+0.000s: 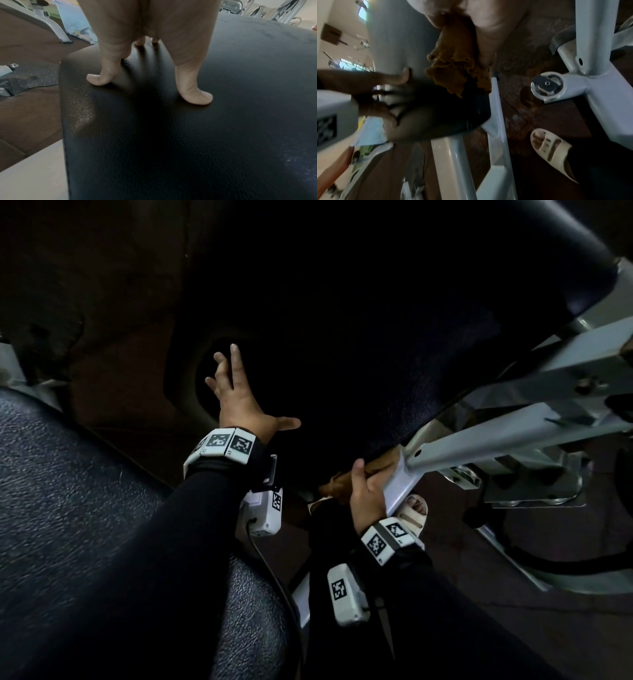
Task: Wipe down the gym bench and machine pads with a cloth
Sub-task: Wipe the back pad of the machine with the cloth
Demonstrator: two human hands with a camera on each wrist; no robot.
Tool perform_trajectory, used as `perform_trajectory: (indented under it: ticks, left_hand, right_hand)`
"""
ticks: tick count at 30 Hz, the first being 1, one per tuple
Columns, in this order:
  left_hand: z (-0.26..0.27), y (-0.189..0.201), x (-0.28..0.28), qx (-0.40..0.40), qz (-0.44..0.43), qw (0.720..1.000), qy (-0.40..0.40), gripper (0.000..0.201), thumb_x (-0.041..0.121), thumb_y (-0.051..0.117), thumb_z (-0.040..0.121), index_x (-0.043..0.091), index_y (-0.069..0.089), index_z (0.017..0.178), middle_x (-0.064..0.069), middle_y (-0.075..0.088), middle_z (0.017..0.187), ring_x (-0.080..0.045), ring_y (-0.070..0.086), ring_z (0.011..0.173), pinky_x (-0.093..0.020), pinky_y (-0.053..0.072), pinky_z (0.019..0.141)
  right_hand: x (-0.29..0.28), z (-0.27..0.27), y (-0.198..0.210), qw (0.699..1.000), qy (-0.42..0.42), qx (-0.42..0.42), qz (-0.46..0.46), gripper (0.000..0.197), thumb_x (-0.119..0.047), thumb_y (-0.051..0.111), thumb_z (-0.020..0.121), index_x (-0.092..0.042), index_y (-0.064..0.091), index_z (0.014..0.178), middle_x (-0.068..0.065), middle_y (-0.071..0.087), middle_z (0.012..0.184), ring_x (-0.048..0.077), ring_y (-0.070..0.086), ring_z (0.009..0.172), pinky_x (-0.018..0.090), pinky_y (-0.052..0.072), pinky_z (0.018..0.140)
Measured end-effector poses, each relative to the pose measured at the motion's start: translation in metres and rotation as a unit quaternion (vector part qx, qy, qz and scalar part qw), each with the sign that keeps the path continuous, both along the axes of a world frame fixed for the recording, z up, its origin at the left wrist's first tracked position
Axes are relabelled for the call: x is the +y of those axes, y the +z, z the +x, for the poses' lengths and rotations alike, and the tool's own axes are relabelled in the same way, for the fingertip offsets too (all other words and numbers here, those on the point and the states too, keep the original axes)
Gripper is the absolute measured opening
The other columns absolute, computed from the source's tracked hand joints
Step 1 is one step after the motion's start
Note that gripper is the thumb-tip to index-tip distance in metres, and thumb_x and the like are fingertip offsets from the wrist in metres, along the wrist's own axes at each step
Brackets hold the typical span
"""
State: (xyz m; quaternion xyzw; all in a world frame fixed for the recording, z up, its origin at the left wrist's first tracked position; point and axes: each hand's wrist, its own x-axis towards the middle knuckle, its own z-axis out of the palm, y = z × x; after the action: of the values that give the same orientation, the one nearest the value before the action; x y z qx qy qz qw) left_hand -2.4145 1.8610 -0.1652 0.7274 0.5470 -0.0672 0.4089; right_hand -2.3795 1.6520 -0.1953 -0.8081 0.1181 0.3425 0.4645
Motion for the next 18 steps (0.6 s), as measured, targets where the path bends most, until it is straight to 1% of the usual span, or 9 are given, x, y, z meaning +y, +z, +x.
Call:
perform_trajectory:
  ticks: [1, 4, 7, 9, 10, 12, 14, 16, 18]
  left_hand:
    - [0.0, 0.0, 0.001, -0.002, -0.001, 1.0, 0.003, 0.143, 0.031, 0.092, 0.05, 0.043, -0.014, 0.146, 0.004, -0.018, 0.157, -0.03, -0.021, 0.143, -0.056, 0.02, 0.111]
    - [0.0, -0.001, 0.001, 0.002, -0.004, 1.0, 0.005, 0.143, 0.031, 0.092, 0.05, 0.044, -0.014, 0.145, 0.005, -0.018, 0.157, -0.028, -0.021, 0.143, -0.056, 0.022, 0.11]
    - [0.0, -0.001, 0.001, 0.007, -0.004, 1.0, 0.005, 0.144, 0.032, 0.092, 0.049, 0.046, -0.015, 0.145, 0.007, -0.019, 0.156, -0.027, -0.021, 0.143, -0.054, 0.026, 0.109]
    - [-0.001, -0.002, 0.002, 0.01, -0.002, 1.0, 0.0, 0.144, 0.033, 0.092, 0.049, 0.046, -0.017, 0.144, 0.006, -0.02, 0.156, -0.028, -0.021, 0.143, -0.055, 0.026, 0.109]
    - [-0.001, -0.002, 0.002, 0.009, -0.003, 1.0, -0.001, 0.145, 0.034, 0.092, 0.049, 0.046, -0.017, 0.144, 0.005, -0.02, 0.156, -0.028, -0.021, 0.143, -0.055, 0.026, 0.109]
    - [0.0, -0.003, 0.002, 0.01, -0.003, 1.0, 0.0, 0.145, 0.034, 0.091, 0.049, 0.047, -0.017, 0.143, 0.006, -0.021, 0.156, -0.027, -0.022, 0.143, -0.055, 0.026, 0.109]
    - [-0.001, -0.004, 0.002, 0.012, -0.001, 1.0, 0.001, 0.144, 0.034, 0.092, 0.049, 0.047, -0.017, 0.143, 0.006, -0.021, 0.156, -0.027, -0.022, 0.143, -0.054, 0.026, 0.109]
    - [-0.002, -0.004, 0.003, 0.011, 0.0, 1.0, -0.001, 0.144, 0.034, 0.092, 0.049, 0.047, -0.016, 0.144, 0.005, -0.02, 0.156, -0.027, -0.021, 0.143, -0.054, 0.026, 0.11]
    - [-0.003, -0.003, 0.003, 0.013, 0.003, 1.0, -0.004, 0.144, 0.036, 0.092, 0.048, 0.047, -0.015, 0.144, 0.005, -0.018, 0.157, -0.028, -0.02, 0.144, -0.054, 0.025, 0.11]
  right_hand:
    - [0.0, 0.008, 0.002, 1.0, -0.017, -0.017, 0.016, 0.073, -0.033, 0.047, 0.096, -0.018, -0.001, 0.15, 0.004, 0.046, 0.138, 0.006, 0.043, 0.126, 0.014, 0.029, 0.105]
    - [0.001, 0.013, 0.003, 0.996, -0.034, -0.071, 0.052, 0.071, -0.02, 0.049, 0.097, -0.008, 0.001, 0.149, -0.018, 0.046, 0.118, -0.027, 0.043, 0.103, -0.004, 0.029, 0.089]
    - [0.003, -0.006, -0.002, 0.995, -0.012, -0.094, 0.018, 0.068, -0.02, 0.051, 0.096, 0.003, 0.01, 0.146, -0.004, 0.042, 0.124, -0.032, 0.033, 0.103, -0.009, 0.023, 0.087]
    - [0.005, -0.021, -0.002, 0.999, -0.01, -0.038, 0.0, 0.075, -0.033, 0.049, 0.094, 0.004, 0.011, 0.147, 0.016, 0.039, 0.139, -0.021, 0.03, 0.111, -0.009, 0.02, 0.09]
    - [0.005, -0.027, -0.003, 1.0, -0.012, -0.006, -0.005, 0.075, -0.034, 0.048, 0.095, 0.002, 0.01, 0.148, 0.022, 0.038, 0.142, -0.017, 0.031, 0.11, -0.013, 0.018, 0.083]
    - [0.005, -0.032, -0.005, 0.999, 0.002, 0.043, -0.023, 0.074, -0.038, 0.045, 0.096, -0.007, 0.006, 0.15, 0.024, 0.043, 0.14, -0.002, 0.041, 0.115, -0.016, 0.016, 0.064]
    - [0.003, -0.033, -0.005, 0.997, 0.023, 0.07, -0.033, 0.076, -0.043, 0.045, 0.095, -0.016, 0.001, 0.151, 0.021, 0.047, 0.138, 0.015, 0.046, 0.118, -0.015, 0.017, 0.063]
    - [0.0, -0.028, -0.004, 0.995, 0.022, 0.09, -0.023, 0.076, -0.042, 0.045, 0.095, -0.019, 0.0, 0.151, 0.017, 0.045, 0.141, 0.022, 0.046, 0.125, -0.007, 0.022, 0.08]
    - [-0.002, -0.017, 0.001, 0.994, -0.002, 0.106, 0.025, 0.069, -0.035, 0.045, 0.097, -0.021, 0.005, 0.151, 0.011, 0.038, 0.147, 0.023, 0.04, 0.132, 0.015, 0.026, 0.104]
